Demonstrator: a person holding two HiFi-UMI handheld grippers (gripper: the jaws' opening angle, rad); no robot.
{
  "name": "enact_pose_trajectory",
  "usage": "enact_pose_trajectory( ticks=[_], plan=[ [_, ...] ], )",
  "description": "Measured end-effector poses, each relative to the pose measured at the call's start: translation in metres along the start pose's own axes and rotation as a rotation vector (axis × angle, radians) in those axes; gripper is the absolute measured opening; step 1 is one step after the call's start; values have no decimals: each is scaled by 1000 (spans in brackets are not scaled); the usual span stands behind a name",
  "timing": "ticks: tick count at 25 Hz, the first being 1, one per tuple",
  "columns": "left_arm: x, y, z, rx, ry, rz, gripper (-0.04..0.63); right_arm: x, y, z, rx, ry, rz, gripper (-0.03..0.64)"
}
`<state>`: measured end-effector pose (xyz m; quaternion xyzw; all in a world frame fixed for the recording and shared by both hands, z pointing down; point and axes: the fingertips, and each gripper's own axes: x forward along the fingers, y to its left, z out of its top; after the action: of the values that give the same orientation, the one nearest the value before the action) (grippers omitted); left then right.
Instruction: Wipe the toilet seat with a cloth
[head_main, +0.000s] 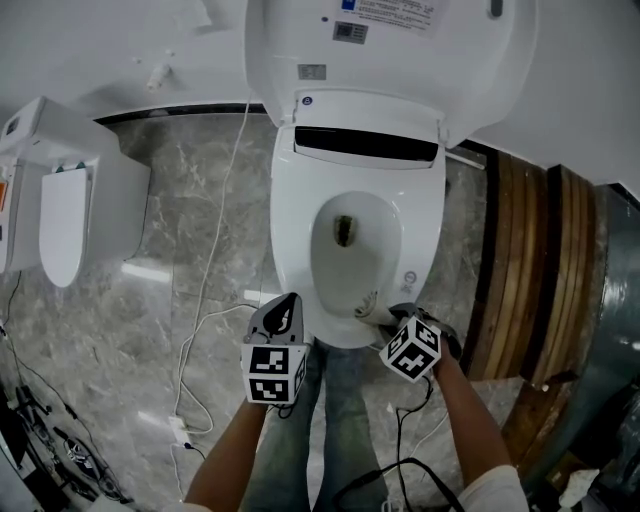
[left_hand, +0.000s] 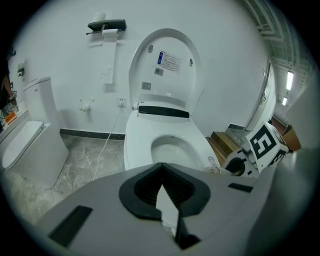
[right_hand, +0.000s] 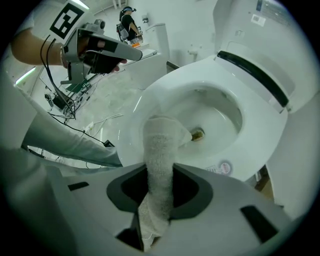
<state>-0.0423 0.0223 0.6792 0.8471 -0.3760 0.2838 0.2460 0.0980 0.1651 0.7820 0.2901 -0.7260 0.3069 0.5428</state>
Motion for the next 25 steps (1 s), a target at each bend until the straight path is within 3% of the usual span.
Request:
enact_pose_trajectory(
  ticks=[25],
  plan=[
    [-17,29,-21,-50,-4,39,11,15,73,19,-12,-4,115,108]
  ],
)
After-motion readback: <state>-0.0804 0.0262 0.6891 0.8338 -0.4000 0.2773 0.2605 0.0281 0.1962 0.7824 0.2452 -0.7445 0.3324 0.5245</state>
